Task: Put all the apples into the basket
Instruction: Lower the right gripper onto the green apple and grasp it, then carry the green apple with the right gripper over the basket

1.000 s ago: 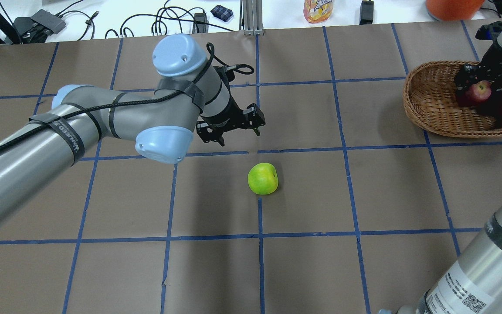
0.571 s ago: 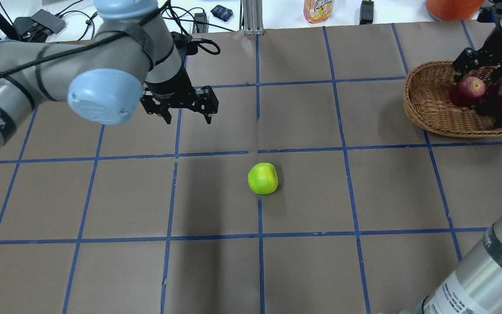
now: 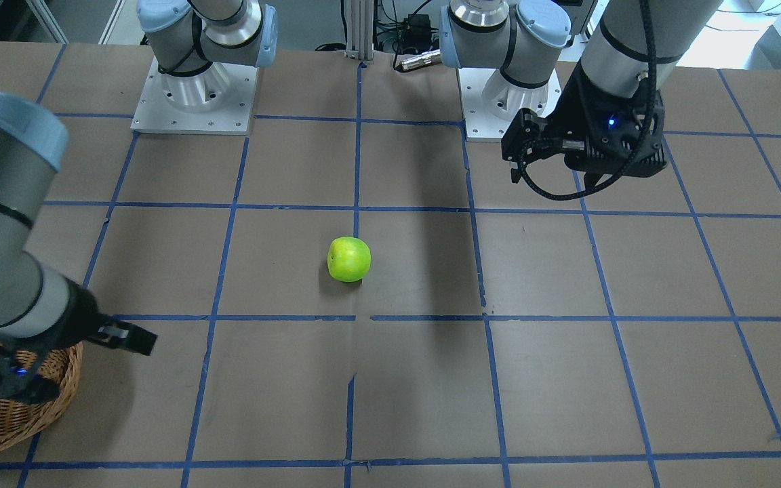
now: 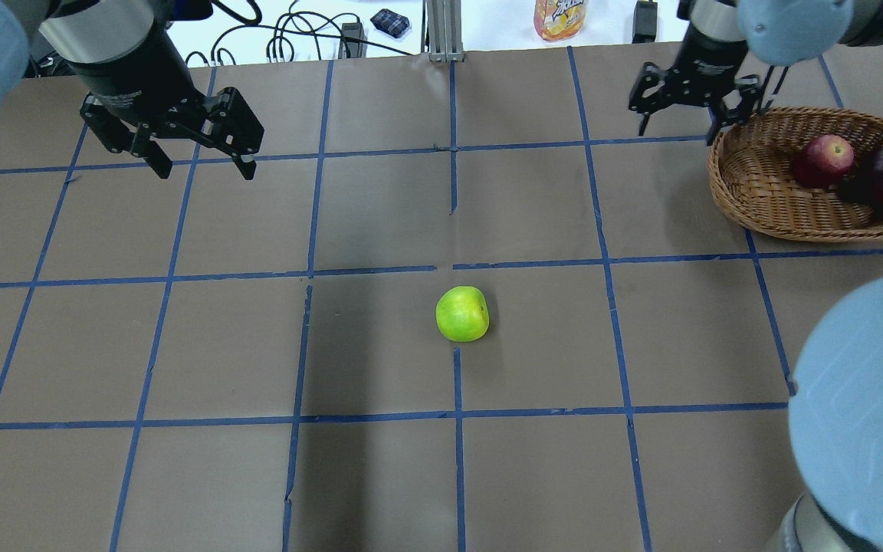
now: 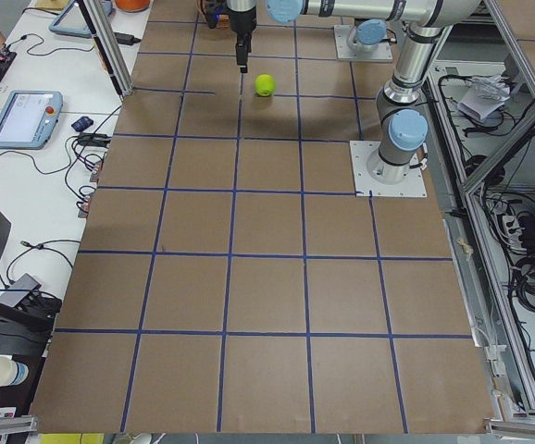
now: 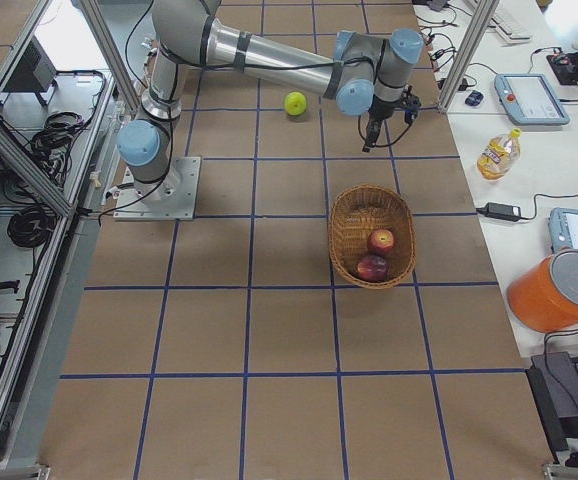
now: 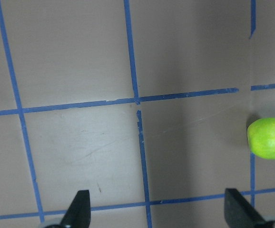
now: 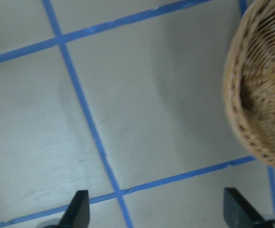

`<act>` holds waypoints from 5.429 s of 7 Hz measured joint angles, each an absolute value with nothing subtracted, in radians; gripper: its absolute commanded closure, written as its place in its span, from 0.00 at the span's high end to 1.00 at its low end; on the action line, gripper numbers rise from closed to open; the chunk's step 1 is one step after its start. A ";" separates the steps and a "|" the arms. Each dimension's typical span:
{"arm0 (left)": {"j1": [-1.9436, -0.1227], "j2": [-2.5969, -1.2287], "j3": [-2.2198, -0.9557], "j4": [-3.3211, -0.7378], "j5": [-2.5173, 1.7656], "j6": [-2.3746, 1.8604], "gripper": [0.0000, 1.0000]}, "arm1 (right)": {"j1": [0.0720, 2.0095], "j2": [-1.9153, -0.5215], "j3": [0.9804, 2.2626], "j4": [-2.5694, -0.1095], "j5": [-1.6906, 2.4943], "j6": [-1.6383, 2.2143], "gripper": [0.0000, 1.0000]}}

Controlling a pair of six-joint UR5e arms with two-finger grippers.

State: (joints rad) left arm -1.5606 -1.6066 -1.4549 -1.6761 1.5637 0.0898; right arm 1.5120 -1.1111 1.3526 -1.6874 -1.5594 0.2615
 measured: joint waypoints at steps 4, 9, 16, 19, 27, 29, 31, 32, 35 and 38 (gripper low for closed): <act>-1.550 -1.593 -1.518 -1.649 1.626 0.089 1.00 | 1.749 -1.145 1.498 -1.696 -1.379 0.751 1.00; -1.541 -1.600 -1.518 -1.647 1.627 0.083 1.00 | 1.794 -1.185 1.755 -1.926 -1.256 0.866 1.00; -1.541 -1.598 -1.525 -1.652 1.624 0.082 1.00 | 1.790 -1.185 1.820 -1.992 -1.165 0.854 1.00; -1.543 -1.596 -1.527 -1.651 1.619 0.081 1.00 | 1.785 -1.180 1.872 -2.079 -1.147 0.854 1.00; -1.538 -1.597 -1.531 -1.646 1.619 0.089 1.00 | 1.778 -1.187 1.903 -2.181 -1.110 0.863 0.00; -1.538 -1.598 -1.531 -1.644 1.618 0.090 1.00 | 1.760 -1.202 1.850 -2.153 -1.127 0.855 0.00; -1.538 -1.599 -1.530 -1.643 1.618 0.090 1.00 | 1.660 -1.244 1.732 -2.019 -1.167 0.761 0.00; -1.538 -1.600 -1.528 -1.642 1.618 0.090 1.00 | 1.578 -1.261 1.664 -1.938 -1.220 0.672 0.00; -1.538 -1.601 -1.528 -1.641 1.618 0.090 1.00 | 1.399 -1.260 1.577 -1.873 -1.501 0.332 0.00; -1.538 -1.600 -1.531 -1.641 1.619 0.091 1.00 | 1.327 -1.195 1.582 -2.033 -1.745 0.218 0.00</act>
State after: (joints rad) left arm -1.5377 -1.5997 -1.5308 -1.6413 1.6187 0.0908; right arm 1.3272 -1.1950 1.5818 -2.0326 -1.7454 0.2182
